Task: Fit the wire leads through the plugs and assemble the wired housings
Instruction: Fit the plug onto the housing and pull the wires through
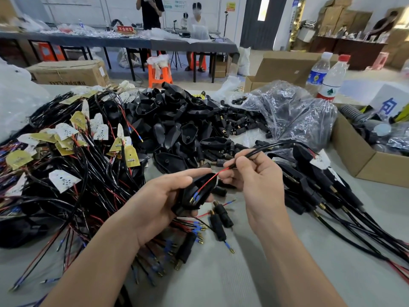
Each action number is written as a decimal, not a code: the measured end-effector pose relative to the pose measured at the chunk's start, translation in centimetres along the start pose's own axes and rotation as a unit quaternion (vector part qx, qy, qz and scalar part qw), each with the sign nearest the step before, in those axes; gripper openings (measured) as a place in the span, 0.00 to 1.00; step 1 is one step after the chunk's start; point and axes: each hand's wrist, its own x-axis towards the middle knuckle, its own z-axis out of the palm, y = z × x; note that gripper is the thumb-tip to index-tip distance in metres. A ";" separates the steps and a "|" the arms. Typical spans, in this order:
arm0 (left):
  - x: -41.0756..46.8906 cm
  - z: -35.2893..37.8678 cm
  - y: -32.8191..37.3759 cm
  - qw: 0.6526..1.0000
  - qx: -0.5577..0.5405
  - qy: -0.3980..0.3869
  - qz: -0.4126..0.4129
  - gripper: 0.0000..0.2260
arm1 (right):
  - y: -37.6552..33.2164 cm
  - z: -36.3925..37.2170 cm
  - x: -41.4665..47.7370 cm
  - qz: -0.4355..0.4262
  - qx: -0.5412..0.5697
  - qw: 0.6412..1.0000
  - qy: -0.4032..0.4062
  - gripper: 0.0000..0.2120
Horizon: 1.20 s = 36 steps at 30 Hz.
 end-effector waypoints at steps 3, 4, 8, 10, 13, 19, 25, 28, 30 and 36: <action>0.0 0.0 0.0 1.000 -0.003 0.003 -0.003 0.19 | 0.2 -0.4 -0.2 -0.025 -0.064 0.998 0.014 0.09; 0.0 0.0 -0.1 1.000 -0.012 0.008 -0.005 0.19 | 0.4 -0.6 -0.2 -0.043 -0.111 0.993 0.021 0.09; 0.5 0.1 -0.5 0.999 -0.009 0.042 0.015 0.17 | 0.3 -0.3 -0.7 -0.037 -0.169 0.985 0.004 0.09; 0.7 0.1 -0.7 0.997 0.014 0.073 0.026 0.15 | 0.0 -0.1 -0.8 0.004 -0.079 0.997 -0.021 0.10; 0.9 0.3 -0.9 0.993 0.028 0.107 0.029 0.14 | -0.7 -0.3 -0.6 0.054 0.005 0.996 -0.065 0.09; 1.1 0.3 -0.9 0.985 -0.043 0.158 0.051 0.18 | -1.4 -1.0 -0.3 0.126 0.061 0.985 -0.097 0.09; 0.9 0.5 -0.7 0.984 -0.050 0.158 0.066 0.14 | -1.3 -1.4 -0.3 0.105 0.017 0.986 -0.130 0.09; 0.8 0.6 -0.6 0.981 -0.049 0.168 0.076 0.15 | -1.3 -1.6 -0.3 0.097 -0.009 0.986 -0.135 0.10; 0.8 0.7 -0.5 0.981 -0.046 0.170 0.082 0.15 | -1.4 -1.8 -0.2 0.106 0.005 0.985 -0.137 0.10; 0.6 1.2 -0.4 0.983 -0.014 0.160 0.085 0.16 | -1.1 -1.5 -0.1 0.101 0.045 0.984 -0.136 0.08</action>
